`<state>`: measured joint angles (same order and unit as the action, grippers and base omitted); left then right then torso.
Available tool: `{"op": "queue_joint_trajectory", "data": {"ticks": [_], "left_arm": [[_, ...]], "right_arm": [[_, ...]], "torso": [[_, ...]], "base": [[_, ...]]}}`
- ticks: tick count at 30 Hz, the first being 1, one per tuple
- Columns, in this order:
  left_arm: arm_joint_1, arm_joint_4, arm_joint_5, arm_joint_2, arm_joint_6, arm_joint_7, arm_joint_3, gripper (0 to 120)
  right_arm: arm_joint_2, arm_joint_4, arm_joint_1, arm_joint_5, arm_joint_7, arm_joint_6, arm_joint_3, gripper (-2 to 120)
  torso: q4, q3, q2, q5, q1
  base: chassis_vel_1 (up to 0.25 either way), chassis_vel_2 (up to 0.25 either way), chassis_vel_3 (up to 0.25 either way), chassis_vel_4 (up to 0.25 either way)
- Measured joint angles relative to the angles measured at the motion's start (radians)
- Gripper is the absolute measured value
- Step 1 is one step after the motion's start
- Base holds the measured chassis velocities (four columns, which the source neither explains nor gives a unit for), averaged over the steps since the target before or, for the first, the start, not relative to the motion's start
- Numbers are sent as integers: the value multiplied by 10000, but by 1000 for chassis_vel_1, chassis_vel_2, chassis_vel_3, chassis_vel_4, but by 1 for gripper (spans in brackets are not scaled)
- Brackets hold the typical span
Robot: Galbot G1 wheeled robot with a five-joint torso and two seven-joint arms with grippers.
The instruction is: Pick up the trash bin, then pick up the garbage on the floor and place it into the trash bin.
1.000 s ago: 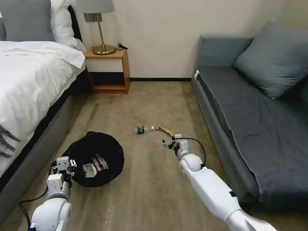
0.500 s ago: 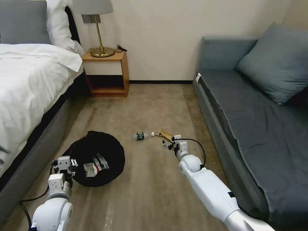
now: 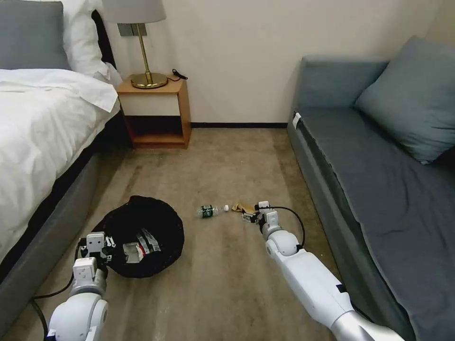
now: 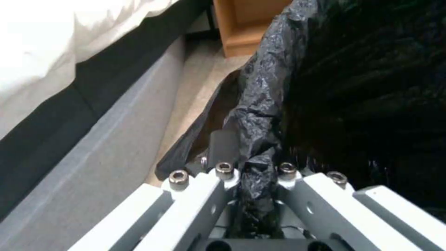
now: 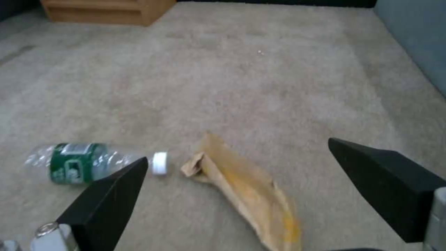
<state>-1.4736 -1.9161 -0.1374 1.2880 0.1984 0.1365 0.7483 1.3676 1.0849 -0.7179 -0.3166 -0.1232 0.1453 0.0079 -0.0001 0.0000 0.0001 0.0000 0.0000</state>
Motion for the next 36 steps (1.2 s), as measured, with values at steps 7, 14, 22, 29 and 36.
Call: {"op": "queue_joint_trajectory", "data": {"ticks": [7,14,22,29,36], "left_arm": [[6,49,0,-28,-46,-34,26,0],[-71,33,-19,-54,-52,-29,101,0],[-163,-27,-53,-69,-61,-13,167,0],[-129,-19,-56,-77,-65,-11,136,0],[-49,133,-60,-101,-70,-10,103,0]], "right_arm": [[1,-61,-4,44,66,-26,25,100],[11,-142,39,149,106,-64,28,100],[27,-75,-76,269,118,-77,-15,100],[-1,81,-226,372,135,-77,-21,100],[-37,87,-423,626,272,-104,-160,100]], "torso": [[2,0,-1,-1,0],[0,0,-2,-1,0],[2,0,-2,0,0],[0,0,-2,1,0],[2,0,-2,0,0]], "base": [[-121,123,121,-125],[-133,124,136,-127],[-127,141,143,-125],[-144,145,131,-148],[-132,134,140,-130]]}}
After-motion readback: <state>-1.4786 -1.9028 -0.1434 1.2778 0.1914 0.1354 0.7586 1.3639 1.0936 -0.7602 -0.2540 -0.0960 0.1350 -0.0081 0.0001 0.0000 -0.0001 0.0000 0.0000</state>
